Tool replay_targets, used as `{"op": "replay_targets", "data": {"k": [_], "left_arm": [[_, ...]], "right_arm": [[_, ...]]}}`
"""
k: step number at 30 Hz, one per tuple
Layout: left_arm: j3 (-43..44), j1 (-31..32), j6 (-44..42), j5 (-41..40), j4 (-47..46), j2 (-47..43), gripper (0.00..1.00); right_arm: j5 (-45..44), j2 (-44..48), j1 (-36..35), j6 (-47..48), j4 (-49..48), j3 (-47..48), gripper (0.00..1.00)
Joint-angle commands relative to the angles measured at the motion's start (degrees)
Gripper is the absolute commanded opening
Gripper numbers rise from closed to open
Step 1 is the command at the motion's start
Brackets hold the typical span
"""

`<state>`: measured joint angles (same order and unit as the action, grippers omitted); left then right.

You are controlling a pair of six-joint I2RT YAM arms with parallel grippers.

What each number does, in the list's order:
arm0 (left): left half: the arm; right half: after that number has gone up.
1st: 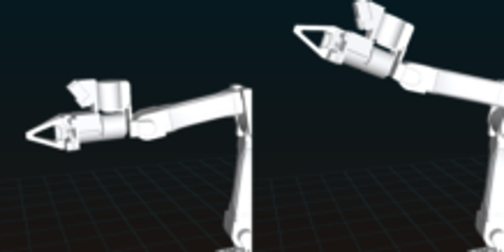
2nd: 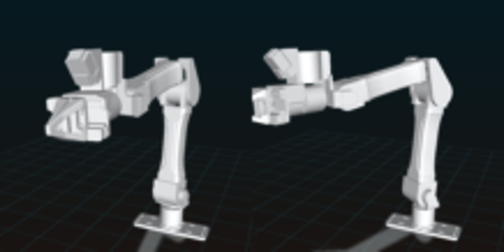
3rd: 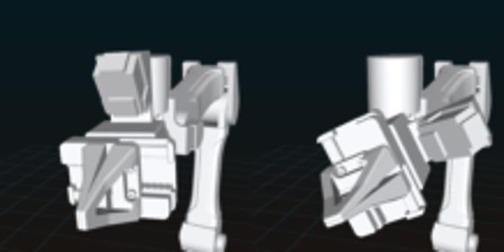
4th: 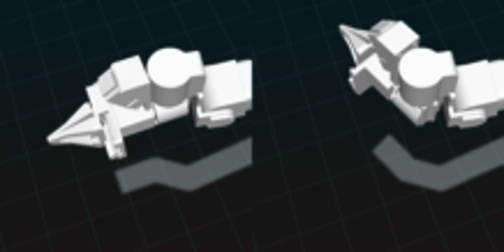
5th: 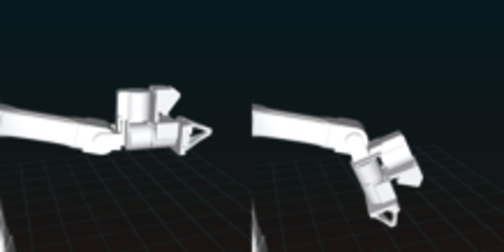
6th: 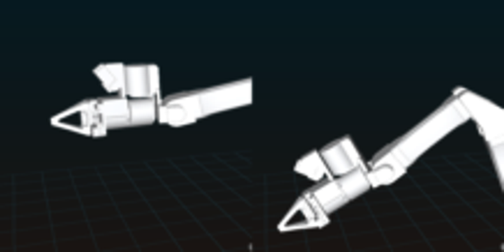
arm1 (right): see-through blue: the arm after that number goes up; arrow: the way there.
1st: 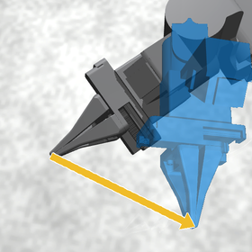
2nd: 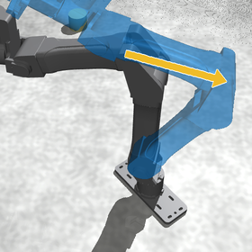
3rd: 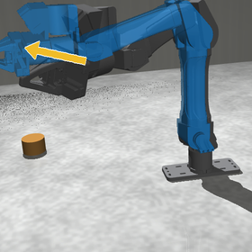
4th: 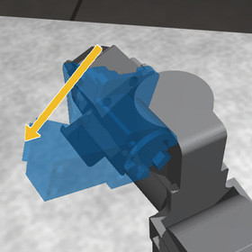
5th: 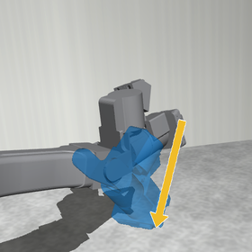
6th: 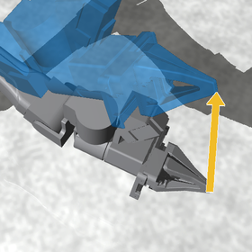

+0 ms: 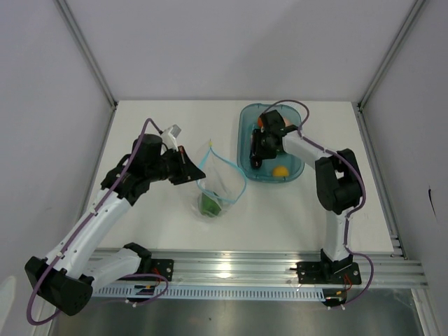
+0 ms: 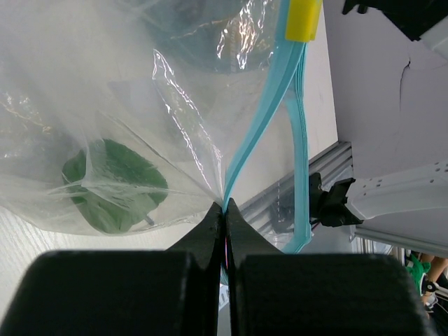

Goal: Place the food in the zip-top bag and seal the zipper
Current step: Pick up the fake vegetable from the bin, then place the fake vegetable in the zipper food storage bag.

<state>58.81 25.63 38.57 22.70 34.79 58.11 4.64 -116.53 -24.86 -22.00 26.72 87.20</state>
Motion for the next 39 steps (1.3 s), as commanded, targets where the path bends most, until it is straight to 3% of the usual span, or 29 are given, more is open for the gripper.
{"op": "replay_targets", "data": {"k": [1, 7, 13, 20, 28, 39], "left_arm": [[-0.5, 0.3, 0.0, 0.5, -2.3, 0.2, 0.01], [-0.9, 0.2, 0.0, 0.3, -2.7, 1.2, 0.00], [-0.7, 0.3, 0.2, 0.5, -3.5, 2.2, 0.01], [-0.8, 0.4, -0.5, -0.6, -3.8, 3.4, 0.00], [-0.6, 0.9, -2.0, -3.6, -2.6, 3.1, 0.01], [1.4, 3.8, -6.6, -10.6, 0.8, 2.3, 0.01]], "right_arm": [[-3.7, 8.3, 0.5, 2.3, 1.9, 0.4, 0.12], [-1.5, 21.0, 0.1, 2.9, 3.9, -3.2, 0.09], [10.5, 34.1, -2.0, 3.6, 7.5, -9.0, 0.06], [21.0, 42.4, -8.3, 2.2, 14.0, -9.9, 0.04], [32.3, 46.5, -13.8, -2.7, 13.7, -13.4, 0.04], [35.5, 40.0, -14.2, -5.9, 17.0, -11.5, 0.00]]}}
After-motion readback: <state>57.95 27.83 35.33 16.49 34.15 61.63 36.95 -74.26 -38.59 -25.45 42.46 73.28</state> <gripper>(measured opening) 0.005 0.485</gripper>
